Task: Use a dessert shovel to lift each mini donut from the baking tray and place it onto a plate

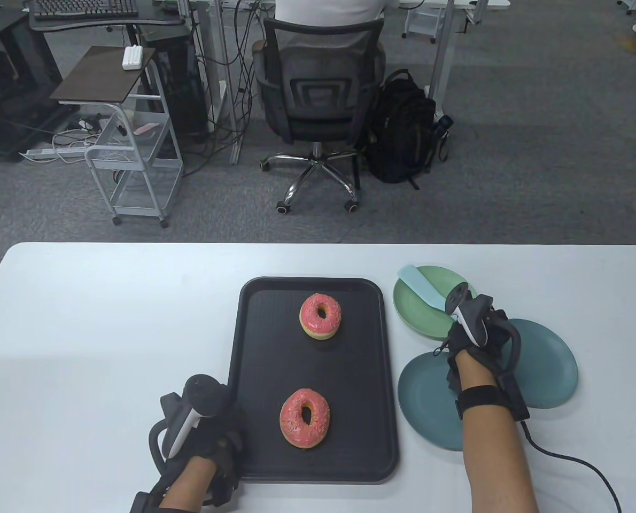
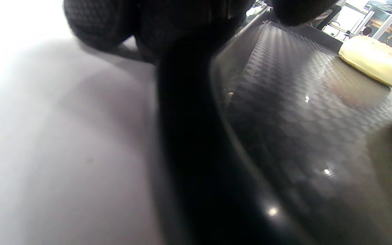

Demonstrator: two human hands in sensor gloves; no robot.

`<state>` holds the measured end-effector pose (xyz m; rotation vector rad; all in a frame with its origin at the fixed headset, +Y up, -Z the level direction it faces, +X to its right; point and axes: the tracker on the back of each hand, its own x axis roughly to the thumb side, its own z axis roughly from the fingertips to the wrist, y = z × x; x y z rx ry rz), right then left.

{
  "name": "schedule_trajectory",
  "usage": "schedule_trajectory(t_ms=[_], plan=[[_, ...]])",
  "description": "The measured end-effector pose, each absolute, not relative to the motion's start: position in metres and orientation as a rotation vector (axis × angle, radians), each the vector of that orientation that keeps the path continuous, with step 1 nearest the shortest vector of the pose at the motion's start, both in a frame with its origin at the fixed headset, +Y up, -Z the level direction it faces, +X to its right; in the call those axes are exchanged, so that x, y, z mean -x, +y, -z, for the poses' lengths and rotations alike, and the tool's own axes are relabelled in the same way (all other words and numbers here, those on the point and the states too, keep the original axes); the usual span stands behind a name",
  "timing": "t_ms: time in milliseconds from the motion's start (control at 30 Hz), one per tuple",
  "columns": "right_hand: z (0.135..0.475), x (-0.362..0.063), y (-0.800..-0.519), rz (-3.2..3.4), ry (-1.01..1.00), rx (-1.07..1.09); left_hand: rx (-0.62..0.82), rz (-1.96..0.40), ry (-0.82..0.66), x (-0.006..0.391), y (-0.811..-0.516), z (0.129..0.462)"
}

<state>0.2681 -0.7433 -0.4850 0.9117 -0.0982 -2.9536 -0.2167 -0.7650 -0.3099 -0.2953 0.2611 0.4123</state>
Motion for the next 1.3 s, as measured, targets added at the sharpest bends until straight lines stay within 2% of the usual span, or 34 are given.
schedule_trajectory(t_ms=[333, 700, 933, 1067, 1300], plan=[[0.482, -0.260, -0.737, 3.005, -0.023, -0.837, 0.289, -0.388, 0.264, 0.215, -0.765, 0.309], [0.437, -0.269, -0.687, 3.096, 0.170, -0.646, 0.298, -0.378, 0.260, 0.214, -0.765, 0.309], [0.409, -0.256, -0.659, 3.078, 0.207, -0.461, 0.317, -0.352, 0.269, 0.213, -0.765, 0.309], [0.403, -0.243, -0.652, 3.085, 0.143, -0.391, 0.323, -0.338, 0.269, 0.212, -0.765, 0.308], [0.409, -0.217, -0.655, 3.120, -0.080, -0.273, 0.327, -0.341, 0.269, 0.212, -0.766, 0.308]])
